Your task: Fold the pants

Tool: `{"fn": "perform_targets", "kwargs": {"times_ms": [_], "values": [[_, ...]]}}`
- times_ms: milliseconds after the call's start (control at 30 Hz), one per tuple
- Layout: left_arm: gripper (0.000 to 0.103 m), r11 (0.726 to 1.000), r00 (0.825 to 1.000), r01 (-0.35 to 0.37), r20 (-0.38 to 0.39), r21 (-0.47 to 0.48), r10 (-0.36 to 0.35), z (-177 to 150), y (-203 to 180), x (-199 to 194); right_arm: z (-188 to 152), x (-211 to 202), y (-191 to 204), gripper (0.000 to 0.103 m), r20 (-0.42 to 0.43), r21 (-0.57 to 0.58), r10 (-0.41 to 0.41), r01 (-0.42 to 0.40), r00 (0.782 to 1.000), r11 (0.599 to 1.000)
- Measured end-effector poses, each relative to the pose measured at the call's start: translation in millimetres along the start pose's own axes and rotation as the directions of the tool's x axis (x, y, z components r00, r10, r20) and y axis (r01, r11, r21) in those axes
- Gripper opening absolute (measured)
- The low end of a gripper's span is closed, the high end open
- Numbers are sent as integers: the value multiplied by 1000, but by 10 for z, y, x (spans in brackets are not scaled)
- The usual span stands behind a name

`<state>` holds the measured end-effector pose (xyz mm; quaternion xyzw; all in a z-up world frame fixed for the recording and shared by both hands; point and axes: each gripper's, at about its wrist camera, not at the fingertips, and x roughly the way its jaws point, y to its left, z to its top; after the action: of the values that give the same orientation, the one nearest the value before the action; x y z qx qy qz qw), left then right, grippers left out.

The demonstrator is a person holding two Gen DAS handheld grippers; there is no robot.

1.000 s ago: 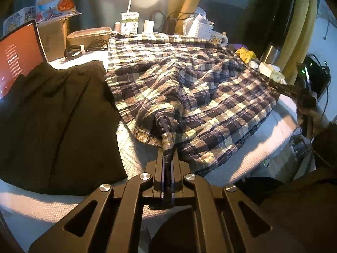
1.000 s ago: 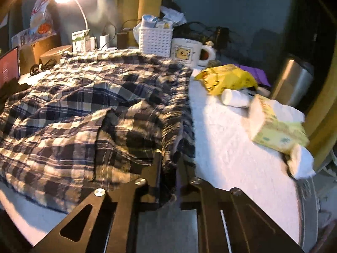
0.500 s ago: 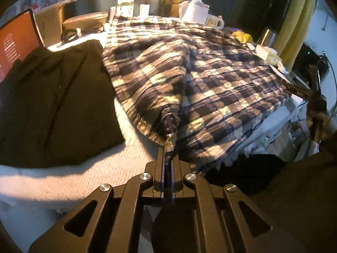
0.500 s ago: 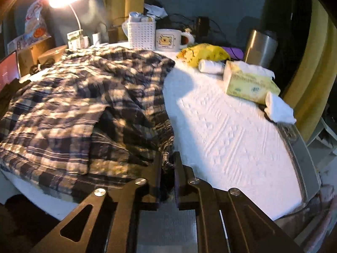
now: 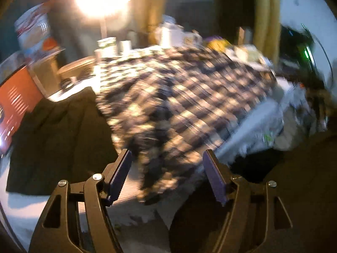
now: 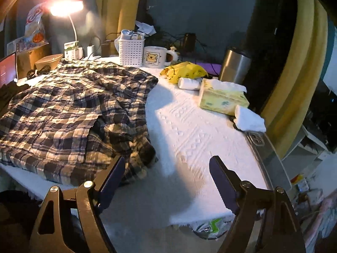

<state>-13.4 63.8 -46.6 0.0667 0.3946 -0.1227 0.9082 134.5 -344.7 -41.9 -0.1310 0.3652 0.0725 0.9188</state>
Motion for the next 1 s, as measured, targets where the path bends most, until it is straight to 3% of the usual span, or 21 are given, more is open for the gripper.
{"fn": "perform_targets", "kwargs": {"times_ms": [167, 367, 467, 600, 667, 733, 767, 867, 1000], "values": [[70, 996, 999, -9, -44, 92, 13, -102, -221, 266, -82, -3, -33, 83, -11, 23, 8, -8, 1000, 1000], [70, 975, 992, -92, -64, 202, 107, -195, -359, 427, -90, 62, 27, 83, -24, 16, 24, -24, 999, 1000], [70, 968, 984, -149, -70, 200, 166, -235, -280, 458, -104, 86, 54, 83, -27, 16, 29, -29, 999, 999], [69, 975, 985, -157, -47, 157, 166, -223, -154, 393, -123, 97, 91, 83, -34, 7, 23, -23, 999, 1000], [61, 976, 985, -166, -18, 138, 170, -211, -103, 338, -123, 94, 92, 83, -32, 8, 22, -21, 999, 1000], [40, 982, 986, -167, 5, 90, 167, -174, -23, 291, -122, 80, 85, 83, -29, 9, 16, -15, 999, 1000], [35, 986, 988, -156, 13, 58, 156, -159, 30, 274, -121, 75, 79, 83, -28, 8, 13, -12, 1000, 1000], [25, 988, 988, -153, 10, 35, 153, -148, 76, 316, -119, 67, 60, 83, -26, 6, 3, -3, 1000, 1000], [25, 988, 989, -150, -4, 39, 150, -156, 55, 407, -125, 48, 76, 83, -21, -16, -12, 11, 1000, 1000]]}}
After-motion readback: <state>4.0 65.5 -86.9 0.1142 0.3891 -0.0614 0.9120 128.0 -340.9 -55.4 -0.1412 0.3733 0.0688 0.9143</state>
